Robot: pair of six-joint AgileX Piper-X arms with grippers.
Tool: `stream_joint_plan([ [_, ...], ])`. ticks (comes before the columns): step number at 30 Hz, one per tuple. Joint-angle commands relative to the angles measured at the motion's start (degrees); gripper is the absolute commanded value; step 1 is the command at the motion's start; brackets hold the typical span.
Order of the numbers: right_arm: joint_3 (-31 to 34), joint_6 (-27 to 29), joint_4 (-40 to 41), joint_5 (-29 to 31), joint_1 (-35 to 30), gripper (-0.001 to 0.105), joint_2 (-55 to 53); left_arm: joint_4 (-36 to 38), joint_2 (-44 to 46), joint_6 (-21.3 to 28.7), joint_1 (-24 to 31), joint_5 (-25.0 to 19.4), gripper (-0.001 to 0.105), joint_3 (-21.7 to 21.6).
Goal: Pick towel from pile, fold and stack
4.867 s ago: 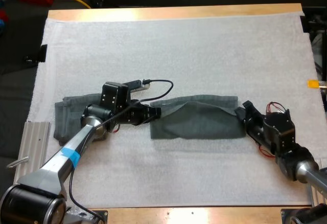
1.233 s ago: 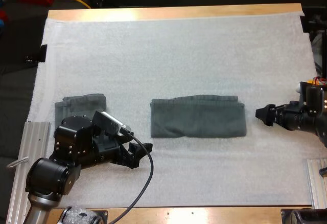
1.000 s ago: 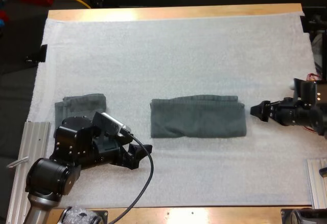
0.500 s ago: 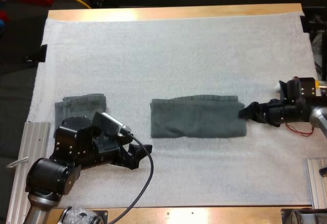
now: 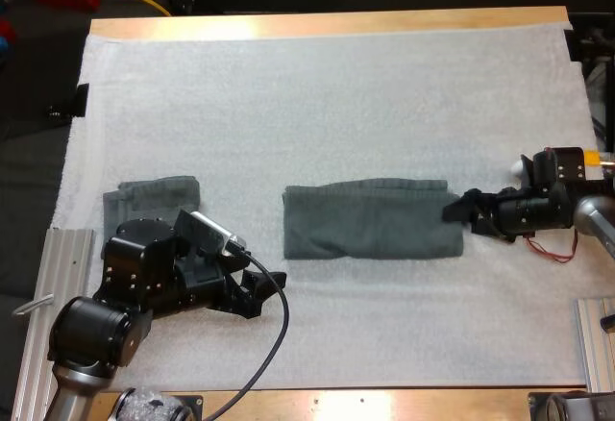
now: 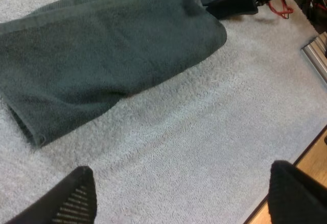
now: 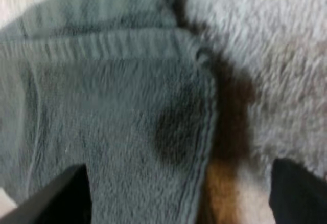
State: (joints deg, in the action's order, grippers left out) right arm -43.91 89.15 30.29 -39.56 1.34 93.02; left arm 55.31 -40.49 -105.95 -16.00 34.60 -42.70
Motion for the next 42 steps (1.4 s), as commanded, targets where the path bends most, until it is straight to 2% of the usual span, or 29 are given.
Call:
stream_joint_plan([
  [1,-0.5,-0.5,-0.3,-0.8,0.3,0.071,0.3,0.1,0.3,-0.4,-0.3,-0.1,0.067,-0.5],
  [7,-0.5,-2.5,-0.6,0.0,4.4,0.071,1.5,0.1,0.3,-0.4,-0.3,-0.1,0.067,-0.5],
  [12,-0.5,-8.3,-3.3,3.1,7.7,0.071,2.8,0.1,0.3,-0.4,-0.3,-0.1,0.067,-0.5],
  [22,-0.5,-11.8,-3.2,2.4,13.3,0.069,2.7,0.1,0.3,-0.5,-0.3,0.4,0.067,-0.5],
  [26,-0.5,-15.3,-3.0,2.4,13.7,0.037,2.7,0.1,0.3,-0.5,-0.3,0.4,0.067,-0.5],
  [27,-0.5,-16.0,-3.0,2.4,13.7,0.023,2.6,0.1,0.3,-0.5,-0.3,0.4,0.067,-0.5],
  [28,-0.5,-16.0,-3.0,2.4,13.7,0.018,2.4,0.1,0.3,-0.5,-0.3,0.4,0.067,-0.5],
  [29,-0.5,-16.0,-3.0,3.4,13.7,0.007,1.6,0.1,0.3,-0.5,-0.3,0.4,0.067,-0.5],
  [30,-0.5,-16.0,-2.9,4.7,13.7,0.002,0.9,0.1,0.3,-0.5,-0.3,0.4,0.067,-0.5],
  [32,-0.6,-15.7,-2.4,8.6,13.7,0.001,-0.9,0.1,0.3,-0.5,-0.3,0.4,0.067,-0.5],
  [33,-0.6,-15.0,-0.9,13.6,13.7,0.001,-3.4,0.1,0.3,-0.6,-0.3,0.4,0.067,-0.5],
  [38,-0.9,-11.5,4.2,22.9,13.7,0.001,-8.4,0.1,0.3,-1.8,-0.3,0.4,0.067,-0.5],
  [42,-3.5,-5.2,12.1,31.3,13.7,0.001,-10.8,0.1,0.3,-2.2,-0.3,-0.1,0.067,-0.5],
])
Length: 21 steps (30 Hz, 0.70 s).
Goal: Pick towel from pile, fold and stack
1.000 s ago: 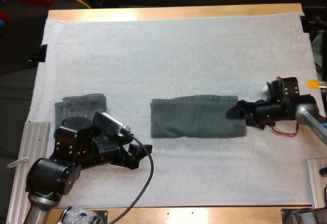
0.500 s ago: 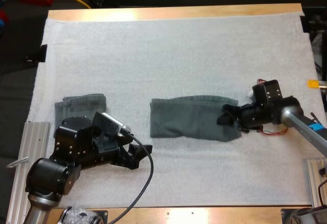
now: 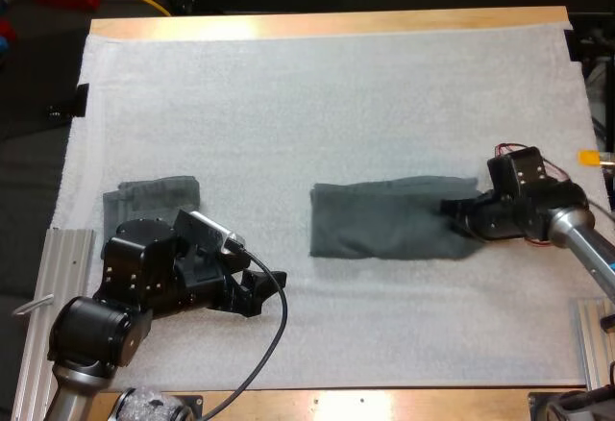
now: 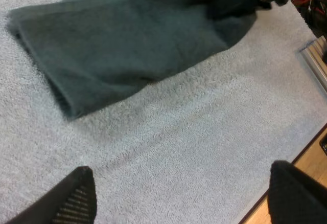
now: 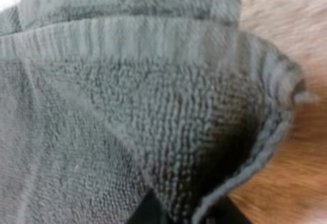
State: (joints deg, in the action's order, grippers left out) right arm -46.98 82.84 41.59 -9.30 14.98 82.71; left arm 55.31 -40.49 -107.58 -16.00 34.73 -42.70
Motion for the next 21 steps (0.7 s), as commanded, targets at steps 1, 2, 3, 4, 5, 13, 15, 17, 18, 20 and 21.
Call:
stream_joint_plan([
  [1,-1.2,2.3,2.5,2.7,0.1,0.001,-0.7,0.1,0.3,-0.6,-0.3,-0.3,0.067,-0.5],
  [2,-2.1,3.7,4.4,4.8,0.1,0.001,-0.9,0.1,0.3,-0.6,-0.3,-0.3,0.067,-0.5],
  [3,-2.8,4.7,6.0,6.3,0.1,0.001,-1.0,0.1,0.3,-0.6,-0.3,-0.3,0.067,-0.5],
  [4,-3.6,5.9,7.8,8.3,0.1,0.001,-1.0,0.1,0.3,-0.6,-0.3,-0.3,0.067,-0.5],
  [5,-4.7,7.3,9.8,10.9,0.1,0.001,-1.0,0.1,0.3,-0.7,-0.3,-0.4,0.067,-0.5],
  [13,-11.0,12.2,17.4,18.6,0.1,0.001,-1.0,0.0,0.3,-2.9,-0.3,-5.4,0.067,-0.5],
  [15,-11.6,12.0,17.5,18.6,0.1,0.001,-1.0,0.0,0.3,-2.9,-0.3,-5.4,0.067,-0.5],
  [17,-11.8,11.4,17.5,18.6,0.3,0.001,-1.0,-0.3,0.3,-2.9,-0.3,-5.4,0.067,-0.5],
  [18,-11.8,11.3,17.5,18.5,0.6,0.001,-1.0,-0.3,0.3,-2.9,-0.3,-5.4,0.067,-0.5],
  [20,-11.8,11.3,17.4,17.5,1.9,0.001,-1.0,-0.3,0.3,-3.0,-0.3,-5.4,0.067,-0.5],
  [21,-11.8,11.3,17.2,17.1,2.5,0.001,-1.0,-0.3,0.3,-3.1,-0.3,-5.4,0.067,-0.5],
])
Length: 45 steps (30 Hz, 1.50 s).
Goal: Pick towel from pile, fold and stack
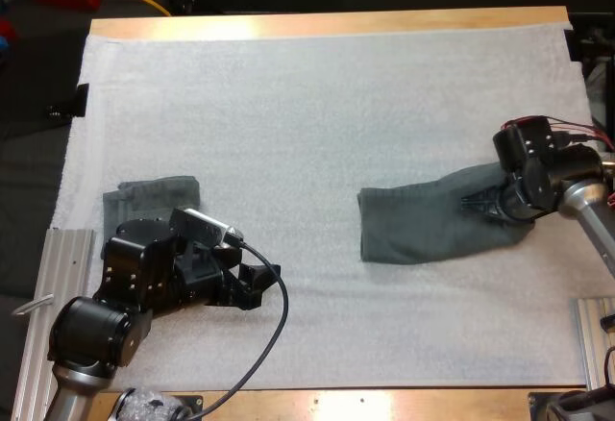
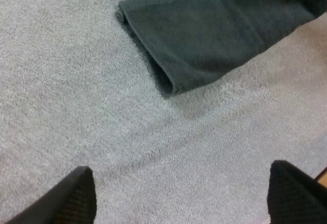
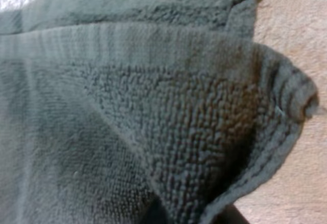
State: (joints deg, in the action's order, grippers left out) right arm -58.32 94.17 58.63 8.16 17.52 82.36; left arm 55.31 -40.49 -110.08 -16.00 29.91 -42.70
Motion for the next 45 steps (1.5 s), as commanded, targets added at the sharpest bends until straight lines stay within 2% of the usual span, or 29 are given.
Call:
stream_joint_plan([
  [1,-0.5,-0.1,-0.1,-0.6,0.9,0.001,-0.7,-0.3,0.3,-0.6,-0.3,-0.6,0.067,-0.5],
  [7,-0.5,-5.0,-2.5,-1.5,7.2,0.002,0.6,-0.3,0.3,-0.6,-0.3,-0.6,0.067,-0.5],
  [14,-0.5,-13.7,-6.7,-9.0,10.9,0.002,5.2,-0.3,0.3,-0.6,-0.3,-0.6,0.067,-0.5],
  [25,-0.5,-22.3,-12.7,-18.3,12.1,0.002,11.0,-0.3,0.3,-0.6,-0.3,-0.6,0.067,-0.5],
  [31,-0.5,-24.3,-15.7,-22.3,12.1,0.002,12.8,-0.3,0.3,-0.6,-0.3,-0.6,0.067,-0.5],
  [34,-0.5,-25.5,-16.9,-22.4,12.1,0.011,13.2,-0.3,0.3,-0.6,-0.3,-0.6,0.067,-0.5],
  [37,-0.5,-25.5,-18.7,-24.5,12.1,0.031,13.3,-0.3,0.3,-0.6,-0.3,-0.6,0.067,-0.5],
  [38,-0.5,-25.5,-19.7,-26.3,12.1,0.042,13.3,-0.3,0.3,-0.6,-0.3,-0.6,0.067,-0.5],
  [41,-0.5,-24.8,-22.5,-31.9,12.1,0.060,13.3,-0.3,0.3,-0.6,-0.3,-0.6,0.067,-0.5],
  [45,-0.5,-24.6,-23.7,-34.1,12.1,0.065,12.9,-0.3,0.3,-0.6,-0.3,-0.6,0.067,-0.5],
])
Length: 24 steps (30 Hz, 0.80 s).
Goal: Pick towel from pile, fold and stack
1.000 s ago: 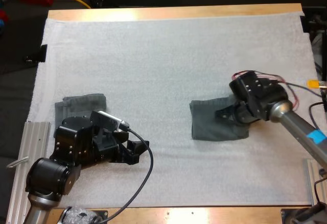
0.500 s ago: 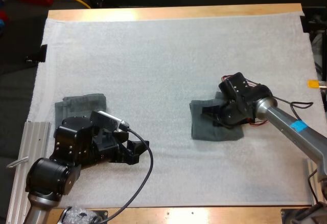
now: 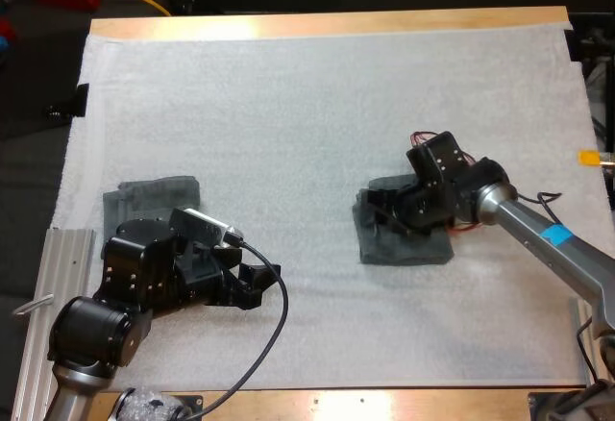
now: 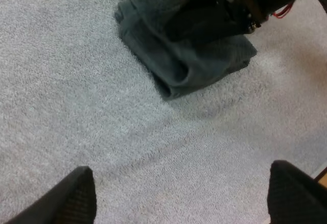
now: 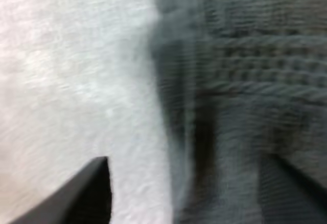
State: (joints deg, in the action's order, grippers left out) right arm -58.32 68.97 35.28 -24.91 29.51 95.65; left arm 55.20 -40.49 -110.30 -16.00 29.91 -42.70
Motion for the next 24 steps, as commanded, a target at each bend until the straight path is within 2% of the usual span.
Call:
stream_joint_plan([
  [1,-0.5,0.6,-0.4,-1.1,0.1,0.065,-0.4,-0.2,0.3,-0.4,-0.3,-0.6,0.067,-0.5],
  [5,-0.5,0.6,-0.4,-2.6,1.0,0.065,-0.4,-0.2,0.3,-0.4,-0.3,-0.6,0.067,-0.5],
  [17,-0.2,0.0,-0.2,-2.2,4.1,0.065,-0.7,-0.2,0.3,-0.4,-0.3,-0.6,0.070,-0.5],
  [21,-0.2,2.1,2.3,1.3,4.1,0.065,-2.8,-0.2,0.3,-0.4,-0.3,-0.6,0.070,-0.5],
  [24,-0.2,5.7,5.2,4.9,4.1,0.065,-5.3,-0.2,0.3,-0.4,-0.3,-0.6,0.070,-0.5],
])
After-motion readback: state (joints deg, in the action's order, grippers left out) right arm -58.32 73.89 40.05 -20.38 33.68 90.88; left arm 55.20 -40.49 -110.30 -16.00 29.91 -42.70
